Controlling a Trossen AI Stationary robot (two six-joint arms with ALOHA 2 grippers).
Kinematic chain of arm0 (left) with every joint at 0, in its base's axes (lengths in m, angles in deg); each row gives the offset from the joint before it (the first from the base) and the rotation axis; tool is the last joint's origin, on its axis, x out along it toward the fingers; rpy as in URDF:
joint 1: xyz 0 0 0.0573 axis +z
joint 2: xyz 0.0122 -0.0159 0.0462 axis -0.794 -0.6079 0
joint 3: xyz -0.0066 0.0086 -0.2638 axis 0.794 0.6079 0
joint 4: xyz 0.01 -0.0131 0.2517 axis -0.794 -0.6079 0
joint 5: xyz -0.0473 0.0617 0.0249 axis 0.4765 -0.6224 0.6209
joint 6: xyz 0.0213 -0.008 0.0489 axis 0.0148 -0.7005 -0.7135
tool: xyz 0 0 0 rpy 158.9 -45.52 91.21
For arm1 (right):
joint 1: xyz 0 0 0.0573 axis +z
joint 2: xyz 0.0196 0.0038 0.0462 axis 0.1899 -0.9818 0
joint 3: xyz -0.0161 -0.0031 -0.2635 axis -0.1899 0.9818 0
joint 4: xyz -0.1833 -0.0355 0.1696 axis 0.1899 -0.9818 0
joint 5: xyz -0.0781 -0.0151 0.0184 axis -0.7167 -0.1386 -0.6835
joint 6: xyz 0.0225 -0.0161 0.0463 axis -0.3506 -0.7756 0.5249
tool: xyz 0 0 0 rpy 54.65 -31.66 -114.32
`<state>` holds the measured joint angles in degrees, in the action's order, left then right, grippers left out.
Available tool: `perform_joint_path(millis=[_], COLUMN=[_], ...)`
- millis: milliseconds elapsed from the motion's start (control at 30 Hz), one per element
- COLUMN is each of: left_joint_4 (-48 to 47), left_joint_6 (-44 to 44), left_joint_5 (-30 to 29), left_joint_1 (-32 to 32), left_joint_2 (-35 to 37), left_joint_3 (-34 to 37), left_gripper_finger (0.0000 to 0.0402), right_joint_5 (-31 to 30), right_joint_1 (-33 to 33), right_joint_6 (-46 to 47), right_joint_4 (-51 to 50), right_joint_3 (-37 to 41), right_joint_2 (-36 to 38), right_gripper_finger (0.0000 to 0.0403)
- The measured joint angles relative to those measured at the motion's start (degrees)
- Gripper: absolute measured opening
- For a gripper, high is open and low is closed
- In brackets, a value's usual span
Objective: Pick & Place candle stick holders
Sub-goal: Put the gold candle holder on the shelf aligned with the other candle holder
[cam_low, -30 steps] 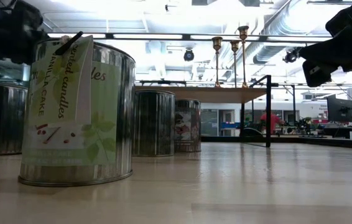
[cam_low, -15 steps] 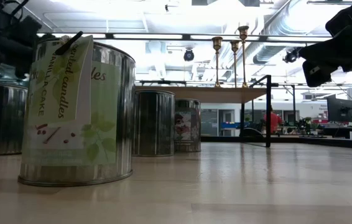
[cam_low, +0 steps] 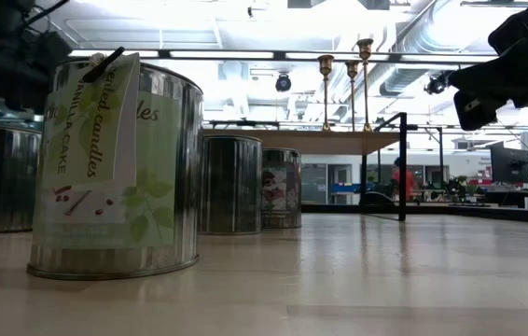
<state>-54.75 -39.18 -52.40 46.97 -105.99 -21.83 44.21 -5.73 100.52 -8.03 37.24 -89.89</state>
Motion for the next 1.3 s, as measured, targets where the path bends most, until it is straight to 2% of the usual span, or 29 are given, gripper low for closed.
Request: perform_joint_path(millis=[100,300,533,800,967,1300], left_joint_4=[1.04,3.92,9.77,17.06,19.78,19.83], left_joint_6=[0.31,7.29,10.49,10.51,10.51,10.51], left_joint_5=[3.01,10.20,12.16,17.38,17.14,16.28], left_joint_1=[5.56,15.96,22.68,26.78,27.53,27.35], left_joint_2=[-4.86,-13.60,-23.23,-32.38,-35.06,-35.08], left_joint_3=[-2.20,-4.99,-7.19,-8.98,-9.57,-9.57], left_gripper_finger=[0.0251,0.0251,0.0251,0.0251,0.0245,0.0161], right_joint_5=[0.00,0.00,0.00,0.00,0.00,0.00], right_joint_1=[-0.02,0.00,-0.02,0.00,-0.01,0.00], right_joint_6=[0.00,0.00,0.00,0.00,0.00,0.00], right_joint_4=[0.00,0.00,0.00,0.00,0.00,0.00], right_joint_3=[0.00,0.00,0.00,0.00,0.00,0.00], right_joint_2=[0.00,0.00,0.00,0.00,0.01,0.00], right_gripper_finger=[0.0004,0.0004,0.0004,0.0004,0.0004,0.0004])
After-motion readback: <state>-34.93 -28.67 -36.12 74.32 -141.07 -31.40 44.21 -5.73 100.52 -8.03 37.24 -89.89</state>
